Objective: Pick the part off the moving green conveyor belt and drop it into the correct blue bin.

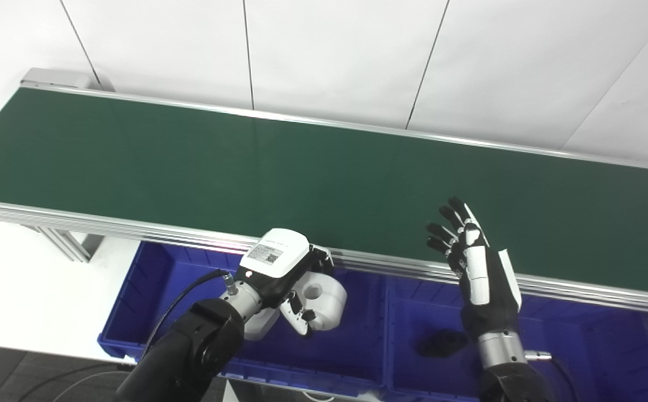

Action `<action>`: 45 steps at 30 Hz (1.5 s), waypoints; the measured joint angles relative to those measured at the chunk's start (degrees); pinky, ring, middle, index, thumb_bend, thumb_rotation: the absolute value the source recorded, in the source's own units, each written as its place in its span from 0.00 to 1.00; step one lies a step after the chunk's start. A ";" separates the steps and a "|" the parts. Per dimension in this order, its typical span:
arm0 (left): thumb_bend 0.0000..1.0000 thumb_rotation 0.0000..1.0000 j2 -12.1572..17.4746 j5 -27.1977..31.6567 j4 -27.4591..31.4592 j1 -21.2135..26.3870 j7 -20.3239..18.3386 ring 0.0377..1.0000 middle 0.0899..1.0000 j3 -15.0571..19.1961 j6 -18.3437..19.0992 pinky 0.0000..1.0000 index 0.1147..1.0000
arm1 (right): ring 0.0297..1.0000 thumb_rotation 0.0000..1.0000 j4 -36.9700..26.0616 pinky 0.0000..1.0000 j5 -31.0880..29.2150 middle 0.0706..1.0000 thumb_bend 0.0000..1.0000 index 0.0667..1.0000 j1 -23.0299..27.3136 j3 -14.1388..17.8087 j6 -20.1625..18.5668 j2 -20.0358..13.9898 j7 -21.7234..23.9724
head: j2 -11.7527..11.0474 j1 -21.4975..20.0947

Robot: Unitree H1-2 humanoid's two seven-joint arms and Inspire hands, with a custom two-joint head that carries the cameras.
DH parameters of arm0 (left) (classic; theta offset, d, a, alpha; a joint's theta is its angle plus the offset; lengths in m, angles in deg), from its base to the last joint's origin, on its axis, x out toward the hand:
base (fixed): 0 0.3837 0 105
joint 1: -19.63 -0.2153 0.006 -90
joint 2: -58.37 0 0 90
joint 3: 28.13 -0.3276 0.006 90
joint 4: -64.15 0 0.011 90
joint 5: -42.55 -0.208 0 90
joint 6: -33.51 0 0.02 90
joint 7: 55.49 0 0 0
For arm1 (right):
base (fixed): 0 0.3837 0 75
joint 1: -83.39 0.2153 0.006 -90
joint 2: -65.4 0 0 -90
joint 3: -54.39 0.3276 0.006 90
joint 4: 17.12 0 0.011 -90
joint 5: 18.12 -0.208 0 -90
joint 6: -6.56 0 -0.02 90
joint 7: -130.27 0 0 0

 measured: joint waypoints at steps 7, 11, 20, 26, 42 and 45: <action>1.00 0.53 0.79 -0.33 4.43 0.03 -9.21 0.89 0.94 -0.13 3.68 0.86 0.94 | 0.83 1.00 -0.21 0.80 0.29 0.92 0.79 0.95 0.02 -0.20 -0.09 0.11 -0.01 | -0.09 0.09; 1.00 0.54 1.16 2.24 7.35 0.18 -13.94 0.91 0.96 0.89 4.87 0.88 0.96 | 0.83 1.00 -0.21 0.79 0.76 0.92 0.79 0.95 0.04 -0.29 -0.12 0.11 0.00 | -0.09 0.26; 0.99 0.55 4.44 12.01 17.44 2.36 -23.28 0.96 0.98 5.13 7.15 0.91 0.98 | 0.84 1.00 -0.19 0.80 1.53 0.92 0.80 0.96 0.09 -0.62 -0.13 0.10 0.00 | -0.44 -0.18; 0.86 0.59 2.80 21.86 25.59 -2.66 -20.71 0.97 1.00 12.01 9.83 0.88 1.00 | 0.83 1.00 -0.09 0.81 1.54 0.92 0.80 0.95 0.12 -0.79 -0.12 0.25 0.00 | -0.70 -0.79; 0.60 0.52 -20.14 50.89 17.06 -18.35 4.20 1.00 1.00 24.67 2.91 1.00 1.00 | 0.85 1.00 7.44 0.84 6.42 0.93 0.75 0.96 -0.56 -3.77 1.36 2.57 -1.32 | -6.77 -16.26; 0.65 0.50 -20.61 58.94 16.90 -18.48 4.54 1.00 1.00 26.52 7.15 1.00 1.00 | 0.86 1.00 8.54 0.88 6.39 0.94 0.76 0.97 -1.00 -3.85 3.15 2.77 -1.67 | -8.87 -19.49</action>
